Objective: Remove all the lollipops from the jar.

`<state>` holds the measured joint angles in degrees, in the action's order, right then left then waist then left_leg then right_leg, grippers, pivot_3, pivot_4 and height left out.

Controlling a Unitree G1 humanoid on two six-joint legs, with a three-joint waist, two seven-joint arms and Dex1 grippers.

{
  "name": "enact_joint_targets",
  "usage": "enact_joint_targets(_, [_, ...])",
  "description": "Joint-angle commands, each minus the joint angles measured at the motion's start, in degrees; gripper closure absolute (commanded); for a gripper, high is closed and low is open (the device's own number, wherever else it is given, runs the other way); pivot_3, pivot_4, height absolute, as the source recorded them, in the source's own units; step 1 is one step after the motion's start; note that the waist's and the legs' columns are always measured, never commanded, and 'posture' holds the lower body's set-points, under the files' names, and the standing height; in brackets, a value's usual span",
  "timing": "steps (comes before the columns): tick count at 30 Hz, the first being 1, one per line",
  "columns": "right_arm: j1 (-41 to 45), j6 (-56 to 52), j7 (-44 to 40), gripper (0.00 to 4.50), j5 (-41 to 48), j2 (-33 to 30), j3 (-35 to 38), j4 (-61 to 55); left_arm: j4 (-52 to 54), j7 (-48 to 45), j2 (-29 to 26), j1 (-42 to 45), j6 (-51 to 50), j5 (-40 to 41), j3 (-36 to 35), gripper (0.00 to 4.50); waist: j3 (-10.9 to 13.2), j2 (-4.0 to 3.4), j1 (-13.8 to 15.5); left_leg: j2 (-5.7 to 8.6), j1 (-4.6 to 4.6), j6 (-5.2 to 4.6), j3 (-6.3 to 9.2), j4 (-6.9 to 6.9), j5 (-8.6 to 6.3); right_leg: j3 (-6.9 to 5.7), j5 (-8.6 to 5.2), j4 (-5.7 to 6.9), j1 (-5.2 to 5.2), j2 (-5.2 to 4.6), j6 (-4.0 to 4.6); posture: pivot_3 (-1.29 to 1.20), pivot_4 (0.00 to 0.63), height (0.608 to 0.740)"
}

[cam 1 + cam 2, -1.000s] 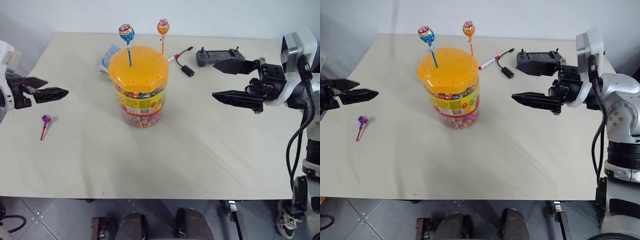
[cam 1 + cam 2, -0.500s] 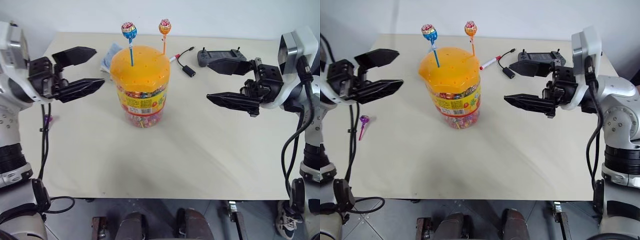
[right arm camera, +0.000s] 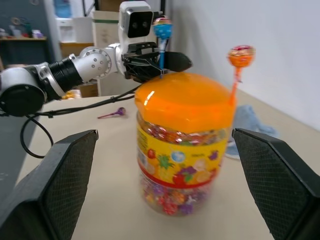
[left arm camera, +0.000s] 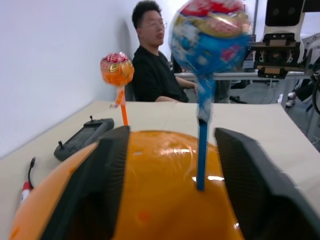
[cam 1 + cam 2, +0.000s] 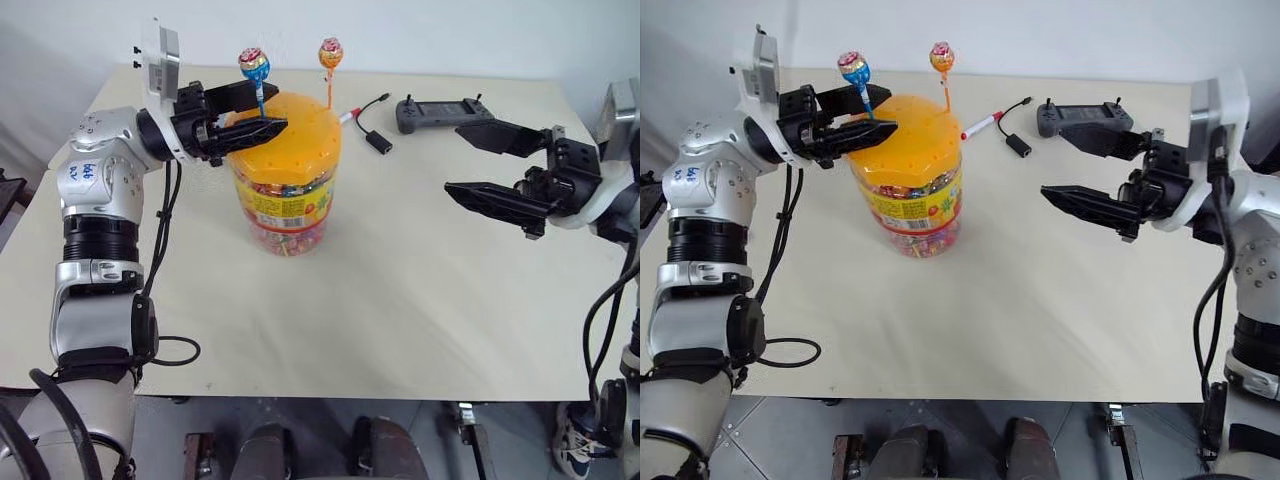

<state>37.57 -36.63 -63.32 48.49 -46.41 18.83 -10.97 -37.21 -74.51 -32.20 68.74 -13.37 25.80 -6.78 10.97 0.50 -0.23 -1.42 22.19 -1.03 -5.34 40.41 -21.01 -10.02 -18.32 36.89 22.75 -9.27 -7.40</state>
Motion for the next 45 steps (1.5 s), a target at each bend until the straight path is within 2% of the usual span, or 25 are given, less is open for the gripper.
enact_joint_targets(1, [-0.8, 0.11, 1.35, 0.0, 1.76, -1.33, 2.74, -2.7, -1.15, -1.38, 0.22, 2.72, 1.71, -0.49, -0.21, 3.0, 0.0, 0.0, 0.01, 0.01, 0.01, 0.0, 0.0, 0.01, 0.0, 0.01, 0.0, 0.0, 0.0, -0.01, 0.0, 0.0, 0.15, 0.74])
enact_joint_targets(6, [-1.53, 0.67, 2.12, 0.0, 2.14, -1.71, 3.08, -3.12, -0.65, -0.55, -0.21, 5.02, 0.6, -0.52, -0.67, 4.48, 0.0, 0.0, 0.19, 0.01, 0.05, -0.01, 0.03, 0.11, -0.01, 0.01, 0.0, 0.0, -0.01, -0.01, 0.0, 0.0, 0.15, 0.74])
enact_joint_targets(15, [0.66, 2.46, -0.16, 0.0, 0.6, -2.43, 1.34, 0.66, -2.86, 7.95, -3.03, 12.2, -2.61, -1.13, -4.43, 4.48, 0.01, 0.01, 0.0, 0.0, 0.08, -0.05, 0.04, 0.17, -0.03, 0.01, 0.0, 0.01, -0.01, -0.01, 0.0, 0.0, 0.15, 0.74])
enact_joint_targets(19, [2.35, 2.9, -1.62, 0.0, -0.02, -2.41, 0.28, 2.4, -3.01, 18.34, -7.83, 13.24, -11.59, -4.92, -3.95, 4.48, 0.01, 0.01, -0.05, -0.01, 0.08, -0.05, 0.05, 0.16, -0.03, 0.01, 0.0, 0.0, -0.01, -0.01, 0.0, 0.0, 0.15, 0.74])
enact_joint_targets(21, [3.02, 3.01, -3.48, 0.0, -0.28, -2.96, -0.25, 3.61, -2.69, 23.03, -12.13, 12.33, -18.92, -8.52, -2.22, 4.48, 0.01, 0.01, -0.09, -0.01, 0.07, -0.05, 0.06, 0.15, -0.03, 0.01, 0.0, 0.01, 0.0, 0.0, 0.0, 0.0, 0.15, 0.74])
enact_joint_targets(24, [3.75, 3.23, -6.03, 0.0, -0.6, -3.66, -0.79, 5.15, -1.17, 26.97, -16.1, 10.57, -27.19, -11.37, -0.6, 4.48, 0.01, 0.01, -0.21, 0.0, 0.05, -0.05, 0.03, 0.09, -0.03, 0.02, 0.0, 0.01, 0.01, 0.0, 0.0, 0.0, 0.15, 0.74])
enact_joint_targets(29, [4.28, 2.1, -12.54, 0.0, -0.44, -6.25, -3.15, 6.64, 9.5, 31.63, -22.84, -0.54, -45.16, -13.88, 1.1, 4.48, 0.01, 0.01, -0.01, 0.0, 0.03, -0.04, 0.05, 0.06, -0.03, 0.09, 0.0, 0.02, 0.01, 0.0, 0.0, 0.0, 0.15, 0.74])
enact_joint_targets(34, [5.6, 3.63, -14.57, 0.0, -2.79, -5.86, -5.09, 9.79, 22.76, 36.34, -24.09, -14.01, -60.51, -12.81, -0.65, 4.48, 0.04, 0.09, 0.34, 0.0, 0.09, -0.06, 0.15, 0.19, -0.04, 0.19, 0.0, 0.02, -0.05, 0.0, 0.0, 0.0, 0.15, 0.74])
enact_joint_targets(40, [6.35, 4.39, -14.87, 0.0, -3.38, -4.7, -5.89, 10.84, 37.26, 39.75, -23.65, -25.83, -77.01, -10.03, -3.53, 4.48, 0.04, 0.09, 0.12, -0.03, 0.07, -0.06, 0.12, 0.17, -0.04, 0.3, 0.0, 0.02, -0.04, 0.01, 0.0, 0.0, 0.15, 0.74])
enact_joint_targets(45, [6.97, 4.56, -14.96, 0.0, -4.02, -4.36, -6.12, 11.61, 41.64, 40.75, -24.62, -33.49, -79.13, -7.73, -4.93, 4.48, 0.04, 0.09, 0.18, -0.04, 0.02, -0.06, 0.07, 0.14, -0.04, 0.4, 0.0, 0.01, -0.03, 0.02, 0.0, 0.0, 0.15, 0.74])
